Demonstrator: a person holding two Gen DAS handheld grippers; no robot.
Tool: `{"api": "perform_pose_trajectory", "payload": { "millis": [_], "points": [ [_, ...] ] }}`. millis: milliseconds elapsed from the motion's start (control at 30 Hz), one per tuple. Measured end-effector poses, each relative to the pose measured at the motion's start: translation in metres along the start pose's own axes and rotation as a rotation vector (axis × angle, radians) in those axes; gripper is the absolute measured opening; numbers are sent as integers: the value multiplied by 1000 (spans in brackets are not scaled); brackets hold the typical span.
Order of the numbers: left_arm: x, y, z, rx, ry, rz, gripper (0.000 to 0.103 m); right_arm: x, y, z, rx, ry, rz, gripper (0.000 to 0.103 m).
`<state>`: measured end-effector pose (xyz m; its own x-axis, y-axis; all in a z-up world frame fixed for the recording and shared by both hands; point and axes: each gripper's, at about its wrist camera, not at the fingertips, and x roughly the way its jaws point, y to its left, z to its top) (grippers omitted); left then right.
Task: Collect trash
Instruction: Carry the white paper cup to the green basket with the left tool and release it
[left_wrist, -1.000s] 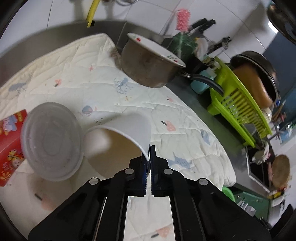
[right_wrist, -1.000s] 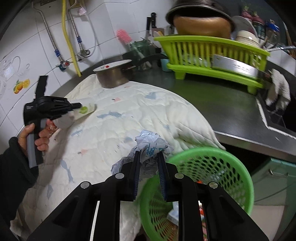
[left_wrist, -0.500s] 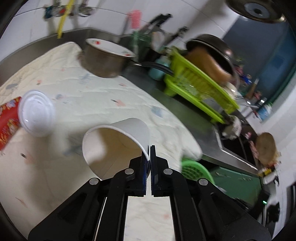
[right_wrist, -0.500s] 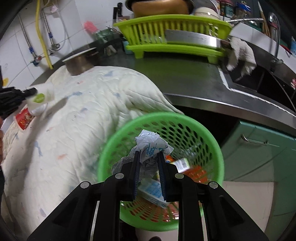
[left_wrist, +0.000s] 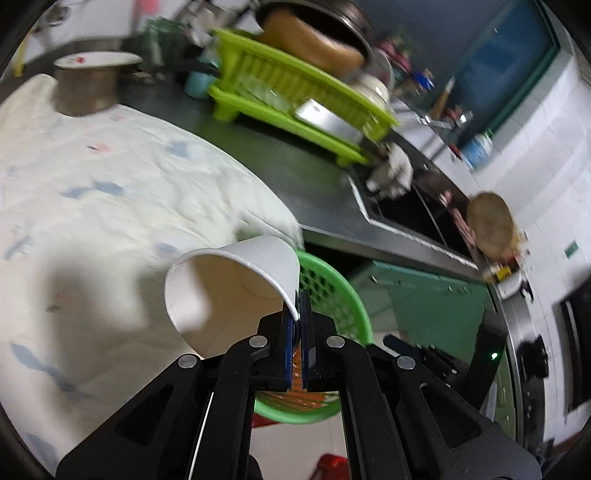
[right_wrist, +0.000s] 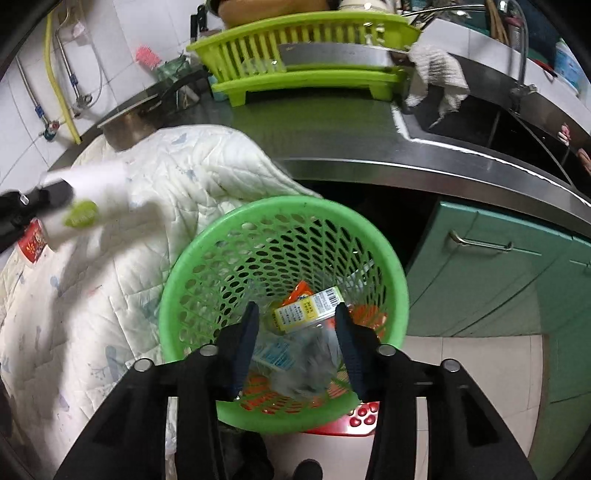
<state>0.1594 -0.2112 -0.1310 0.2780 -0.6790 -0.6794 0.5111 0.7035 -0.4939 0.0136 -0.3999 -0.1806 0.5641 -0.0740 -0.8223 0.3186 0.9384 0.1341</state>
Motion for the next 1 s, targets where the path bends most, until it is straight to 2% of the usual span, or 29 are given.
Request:
{"api": "perform_pose_trajectory", "payload": {
  "millis": [367, 467, 533, 600, 633, 833, 1000],
  "points": [
    [72, -46, -21, 59, 164, -35, 2, -37, -26, -10, 66, -60, -1, 49],
    [80, -50, -27, 50, 198, -53, 6, -43, -29, -12, 71, -67, 0, 50],
    [82, -54, -31, 62, 206, -48, 12, -46, -29, -12, 75, -71, 3, 50],
    [82, -56, -34, 62, 214, -59, 26, -50, -28, -12, 77, -78, 5, 50],
    [82, -57, -35, 63, 214, -60, 29, -51, -29, -12, 76, -81, 5, 50],
    [70, -56, -37, 68, 197, -61, 31, -59, -22, -9, 60, -98, 20, 50],
    [42, -43, -35, 68, 149, -12, 31, -62, -8, -3, 34, -112, 43, 52]
  ]
}}
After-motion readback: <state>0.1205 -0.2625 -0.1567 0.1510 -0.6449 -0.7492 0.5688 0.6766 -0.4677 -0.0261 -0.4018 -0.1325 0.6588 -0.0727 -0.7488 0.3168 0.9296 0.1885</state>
